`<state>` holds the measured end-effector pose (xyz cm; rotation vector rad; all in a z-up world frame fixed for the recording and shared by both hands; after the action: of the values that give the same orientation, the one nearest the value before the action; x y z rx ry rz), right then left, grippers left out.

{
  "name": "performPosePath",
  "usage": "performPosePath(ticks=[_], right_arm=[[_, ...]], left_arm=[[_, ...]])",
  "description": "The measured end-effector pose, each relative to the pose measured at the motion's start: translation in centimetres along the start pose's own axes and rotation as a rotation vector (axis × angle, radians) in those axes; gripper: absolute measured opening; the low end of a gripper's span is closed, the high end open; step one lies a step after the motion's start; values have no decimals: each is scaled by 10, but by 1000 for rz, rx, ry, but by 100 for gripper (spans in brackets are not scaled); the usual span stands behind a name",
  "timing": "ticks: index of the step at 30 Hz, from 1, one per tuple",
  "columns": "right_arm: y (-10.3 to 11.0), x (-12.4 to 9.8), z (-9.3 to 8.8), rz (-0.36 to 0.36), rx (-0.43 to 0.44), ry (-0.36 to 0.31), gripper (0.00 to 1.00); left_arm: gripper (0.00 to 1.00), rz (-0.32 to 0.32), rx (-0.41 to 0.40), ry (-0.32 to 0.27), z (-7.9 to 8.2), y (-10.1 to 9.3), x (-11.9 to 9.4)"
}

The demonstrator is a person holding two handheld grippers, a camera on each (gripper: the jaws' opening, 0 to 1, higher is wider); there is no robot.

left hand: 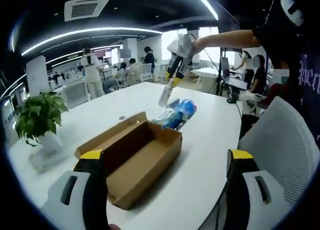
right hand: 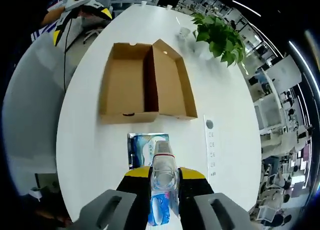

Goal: Operate the shoe box by opening the lid, removing the specified soft item, and placing it in the target area until the item is outside and the box remains undamaged.

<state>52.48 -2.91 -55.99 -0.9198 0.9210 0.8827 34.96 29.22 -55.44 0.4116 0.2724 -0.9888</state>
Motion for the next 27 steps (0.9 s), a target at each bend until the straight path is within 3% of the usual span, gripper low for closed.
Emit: performPosePath(ticks=[5, 14, 27], right_arm=[[-11, 8, -5, -11, -8, 44, 15], [-24, 16, -7, -19, 2, 68, 15], [-39, 25, 3, -8, 28, 61, 15]], left_arm=[[99, 19, -7, 7, -3, 1, -4], [99, 35, -15, 28, -13, 2, -10], [99, 41, -22, 20, -15, 5, -17]])
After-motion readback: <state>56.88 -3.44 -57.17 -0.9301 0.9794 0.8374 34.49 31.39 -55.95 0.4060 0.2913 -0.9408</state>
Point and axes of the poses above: the point that each gripper's makers call its tool centre point, and the gripper's own axes: x roughly forward along the fingers, y roughly to its left, z roughly out of its top, the point moved 4 cm from there along -x, roughly backward along the fingers, and after that the axes turned 12 degrees about x, right-handed, at the moved point
